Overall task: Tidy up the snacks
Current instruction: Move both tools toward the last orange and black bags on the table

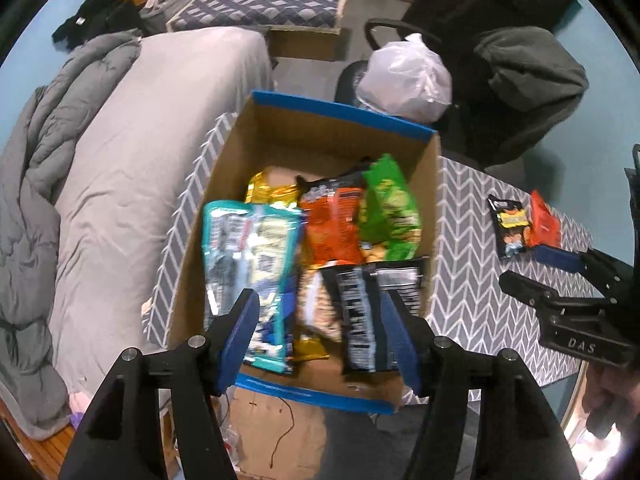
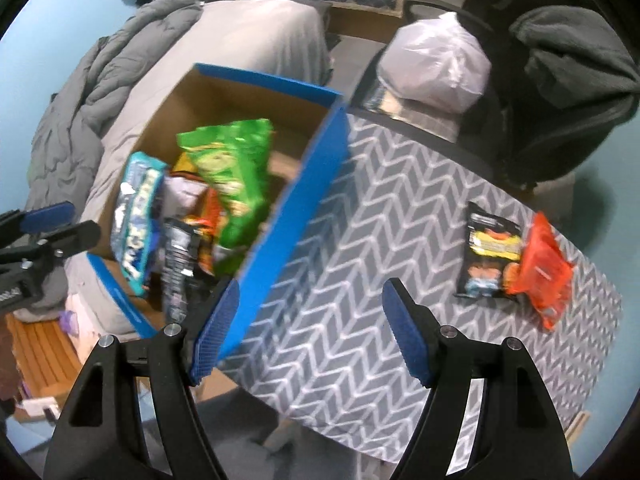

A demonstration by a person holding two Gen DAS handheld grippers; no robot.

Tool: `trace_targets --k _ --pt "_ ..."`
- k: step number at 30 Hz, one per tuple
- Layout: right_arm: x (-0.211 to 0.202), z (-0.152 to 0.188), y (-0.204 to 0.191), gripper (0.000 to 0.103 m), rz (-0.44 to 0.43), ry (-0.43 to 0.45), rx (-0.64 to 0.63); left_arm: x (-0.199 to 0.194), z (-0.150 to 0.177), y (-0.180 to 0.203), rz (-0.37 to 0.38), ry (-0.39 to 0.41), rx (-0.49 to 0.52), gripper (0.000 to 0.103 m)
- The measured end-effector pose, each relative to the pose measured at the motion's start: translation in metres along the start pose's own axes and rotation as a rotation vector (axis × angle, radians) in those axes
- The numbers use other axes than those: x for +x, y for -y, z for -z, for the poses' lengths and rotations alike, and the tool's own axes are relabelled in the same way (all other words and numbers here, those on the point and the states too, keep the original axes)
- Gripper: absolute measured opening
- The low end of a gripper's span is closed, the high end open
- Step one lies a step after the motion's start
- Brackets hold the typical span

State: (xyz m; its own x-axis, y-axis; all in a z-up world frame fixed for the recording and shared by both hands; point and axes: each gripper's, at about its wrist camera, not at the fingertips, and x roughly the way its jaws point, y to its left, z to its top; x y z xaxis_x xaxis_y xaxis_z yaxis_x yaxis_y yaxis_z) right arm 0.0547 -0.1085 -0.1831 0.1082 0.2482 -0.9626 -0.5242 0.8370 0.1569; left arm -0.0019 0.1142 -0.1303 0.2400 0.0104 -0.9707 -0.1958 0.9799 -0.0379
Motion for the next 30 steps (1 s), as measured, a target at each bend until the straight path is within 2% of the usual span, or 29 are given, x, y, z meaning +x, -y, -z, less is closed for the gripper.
trace_targets --k 15,17,26,30 --pt "-0.022 0.031 0.105 0.075 0.059 0.001 0.060 0.005 -0.010 0.099 0.025 -0.017 0.138 0.065" --pt "-0.024 0.033 0.117 0.075 0.056 0.001 0.059 0.007 -0.012 0.114 0.027 -0.019 0.153 0.069" --pt "-0.025 0.040 0.178 0.075 0.076 -0.011 -0.001 0.028 -0.020 0.168 0.026 -0.049 0.195 0.072" --pt "-0.021 0.039 0.204 0.076 0.100 -0.019 -0.075 0.045 -0.025 0.190 0.014 -0.074 0.224 0.072"
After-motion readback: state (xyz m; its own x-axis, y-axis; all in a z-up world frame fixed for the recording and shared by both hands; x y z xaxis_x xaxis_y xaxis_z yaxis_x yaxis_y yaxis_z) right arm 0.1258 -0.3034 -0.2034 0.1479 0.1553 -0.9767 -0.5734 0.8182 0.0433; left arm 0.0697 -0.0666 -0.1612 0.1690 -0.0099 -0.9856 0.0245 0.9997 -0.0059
